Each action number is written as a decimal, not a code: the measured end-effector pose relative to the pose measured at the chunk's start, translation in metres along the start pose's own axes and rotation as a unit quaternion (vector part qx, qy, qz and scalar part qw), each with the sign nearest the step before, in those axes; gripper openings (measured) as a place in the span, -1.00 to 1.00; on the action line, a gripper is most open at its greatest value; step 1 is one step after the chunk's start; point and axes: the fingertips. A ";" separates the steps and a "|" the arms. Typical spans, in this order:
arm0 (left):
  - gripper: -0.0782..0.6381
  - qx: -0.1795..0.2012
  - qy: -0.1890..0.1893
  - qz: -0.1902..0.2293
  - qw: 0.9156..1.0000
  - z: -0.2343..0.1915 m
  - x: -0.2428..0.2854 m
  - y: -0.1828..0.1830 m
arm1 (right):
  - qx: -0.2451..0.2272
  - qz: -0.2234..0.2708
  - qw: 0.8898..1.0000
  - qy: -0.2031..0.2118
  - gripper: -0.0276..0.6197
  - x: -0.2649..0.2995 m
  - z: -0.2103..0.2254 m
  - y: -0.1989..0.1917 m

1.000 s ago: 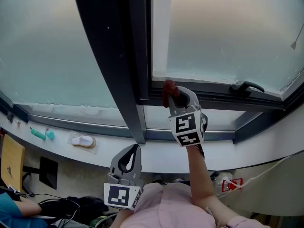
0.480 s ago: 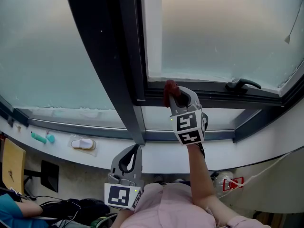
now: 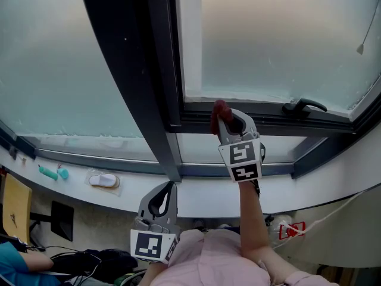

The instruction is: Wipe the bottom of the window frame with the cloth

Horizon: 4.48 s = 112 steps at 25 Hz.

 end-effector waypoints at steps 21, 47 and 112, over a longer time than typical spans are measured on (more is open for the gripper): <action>-0.79 0.004 -0.014 -0.004 1.000 0.008 0.015 0.000 | 0.026 0.012 1.000 0.005 -0.72 -0.010 0.024 -0.011; -0.79 -0.002 0.002 -0.007 1.000 0.045 0.033 0.007 | 0.028 0.012 0.999 0.011 -0.72 -0.028 0.058 -0.028; -0.79 0.012 -0.041 0.001 0.999 0.123 0.079 0.018 | 0.076 0.000 0.995 -0.061 -0.72 -0.086 0.187 -0.094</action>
Point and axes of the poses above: the fingertips, and each gripper's own axes: x forward along the fingers, z to its right, y out of its top, and after that the axes turned 4 degrees about -z, right-handed
